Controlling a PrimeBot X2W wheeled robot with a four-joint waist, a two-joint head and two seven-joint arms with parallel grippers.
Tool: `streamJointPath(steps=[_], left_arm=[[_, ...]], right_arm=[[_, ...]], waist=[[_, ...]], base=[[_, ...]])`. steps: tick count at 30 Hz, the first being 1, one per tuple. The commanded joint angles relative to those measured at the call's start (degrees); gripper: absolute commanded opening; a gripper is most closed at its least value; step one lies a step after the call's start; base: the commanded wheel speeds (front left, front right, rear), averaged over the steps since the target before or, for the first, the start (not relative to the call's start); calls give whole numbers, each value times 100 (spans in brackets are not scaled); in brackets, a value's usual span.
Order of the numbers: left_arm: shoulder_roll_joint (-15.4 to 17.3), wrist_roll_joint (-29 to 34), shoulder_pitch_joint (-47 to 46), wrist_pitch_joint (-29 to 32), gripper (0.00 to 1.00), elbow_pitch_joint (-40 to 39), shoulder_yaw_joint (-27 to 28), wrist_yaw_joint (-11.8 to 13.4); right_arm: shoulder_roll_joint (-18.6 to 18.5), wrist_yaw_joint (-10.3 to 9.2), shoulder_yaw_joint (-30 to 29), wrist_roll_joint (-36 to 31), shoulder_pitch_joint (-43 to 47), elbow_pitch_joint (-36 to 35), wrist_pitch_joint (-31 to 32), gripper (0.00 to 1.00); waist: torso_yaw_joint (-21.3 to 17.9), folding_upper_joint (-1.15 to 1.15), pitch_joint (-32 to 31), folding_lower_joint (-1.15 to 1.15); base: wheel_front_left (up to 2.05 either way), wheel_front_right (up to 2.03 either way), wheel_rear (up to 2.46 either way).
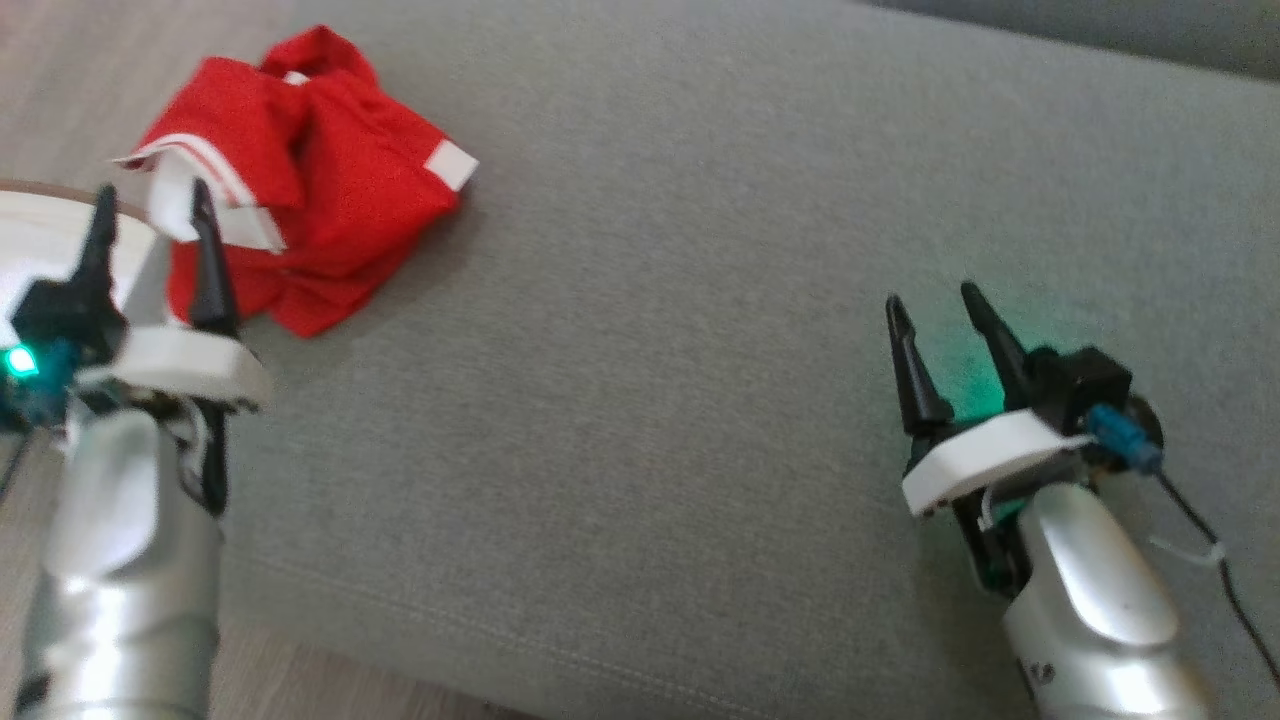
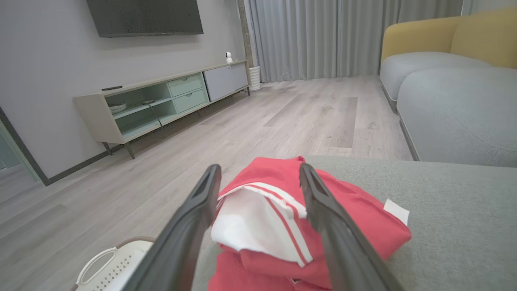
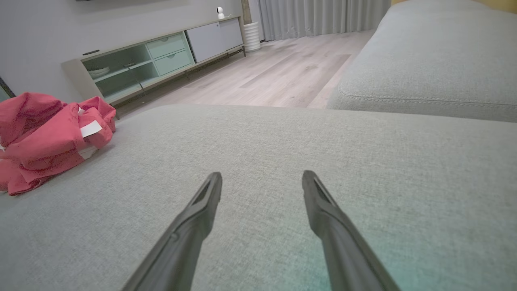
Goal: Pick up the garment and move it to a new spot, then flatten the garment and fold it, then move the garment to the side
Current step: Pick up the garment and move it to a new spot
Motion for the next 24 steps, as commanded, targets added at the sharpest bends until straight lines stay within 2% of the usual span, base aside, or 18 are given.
streamJointPath(steps=[1, 6, 12, 17, 19, 20, 21, 24], left_arm=[[345, -37, -366, -46, 100, -14, 226, -19], [677, -174, -1079, -35, 100, 772, 186, -119], [893, -209, -1599, 229, 100, 1621, 49, -118], [1054, -41, -1752, 496, 100, 2226, -5, 499], [1092, -7, -1783, 458, 100, 2365, -22, 669], [1096, 18, -1795, 454, 80, 2434, -56, 696], [1092, -7, -1808, 416, 0, 2483, -46, 693], [1118, 29, -1832, 284, 0, 2510, -103, 701]], right_arm=[[-43, -4, 145, -49, -185, -196, -63, 100], [-213, -4, 155, -67, -302, -282, -63, 100], [-298, -4, 200, -54, -382, -347, -63, 100], [-320, -4, 184, -24, -401, -372, -63, 100], [-314, -4, 181, -6, -393, -363, -63, 100], [-306, -4, 172, 7, -386, -353, -63, 100], [-296, -4, 164, 19, -375, -349, -63, 100], [-266, -4, 154, 50, -351, -340, -63, 100]], waist=[[-291, 0, 350, -1], [-543, 0, 743, -1], [-812, 0, 1030, -1], [-941, 0, 1127, -1], [-974, 0, 1113, -1], [-986, 0, 1085, -1], [-996, 0, 1053, -1], [-1015, 0, 961, -1]], base=[[0, 0, 0], [0, 0, 0], [0, 0, 0], [0, 0, 0], [0, 0, 0], [0, 0, 0], [0, 0, 0], [0, 0, 0]])
